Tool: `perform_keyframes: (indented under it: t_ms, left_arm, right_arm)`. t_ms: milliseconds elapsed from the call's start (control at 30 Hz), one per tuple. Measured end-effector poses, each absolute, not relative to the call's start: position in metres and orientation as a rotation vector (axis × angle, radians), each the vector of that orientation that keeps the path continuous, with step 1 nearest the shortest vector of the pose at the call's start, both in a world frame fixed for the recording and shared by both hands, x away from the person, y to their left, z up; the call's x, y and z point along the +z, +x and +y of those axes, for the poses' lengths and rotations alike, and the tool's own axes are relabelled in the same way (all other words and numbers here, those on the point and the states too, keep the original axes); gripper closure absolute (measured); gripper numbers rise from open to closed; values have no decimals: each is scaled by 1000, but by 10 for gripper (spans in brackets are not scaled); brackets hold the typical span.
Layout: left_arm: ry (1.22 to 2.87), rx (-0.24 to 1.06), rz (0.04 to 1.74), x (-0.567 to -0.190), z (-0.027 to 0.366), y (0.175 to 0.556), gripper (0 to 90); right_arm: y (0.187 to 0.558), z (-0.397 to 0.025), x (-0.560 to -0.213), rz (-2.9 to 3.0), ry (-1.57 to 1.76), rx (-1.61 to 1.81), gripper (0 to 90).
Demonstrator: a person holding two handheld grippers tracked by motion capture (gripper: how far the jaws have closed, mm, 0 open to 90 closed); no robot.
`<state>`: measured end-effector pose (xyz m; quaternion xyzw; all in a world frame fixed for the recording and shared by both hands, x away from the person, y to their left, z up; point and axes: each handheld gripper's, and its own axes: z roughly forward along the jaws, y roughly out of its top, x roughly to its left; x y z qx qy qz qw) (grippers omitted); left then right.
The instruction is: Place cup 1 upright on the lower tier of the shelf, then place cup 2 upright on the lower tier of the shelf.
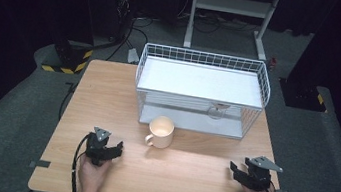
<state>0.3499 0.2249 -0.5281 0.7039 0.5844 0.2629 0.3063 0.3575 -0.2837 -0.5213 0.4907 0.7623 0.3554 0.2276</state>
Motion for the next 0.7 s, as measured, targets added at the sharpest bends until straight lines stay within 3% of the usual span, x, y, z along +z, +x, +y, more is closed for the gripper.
perform_keyframes:
  t_ms: [367,700]
  left_arm:
    - [1878,682,1534,-529,222,349,162]
    - [1872,652,1452,-518,218,340,147]
  right_arm:
    - [363,-282,-523,2150,1373,903,240]
    - [364,-281,-523,2140,1387,895,226]
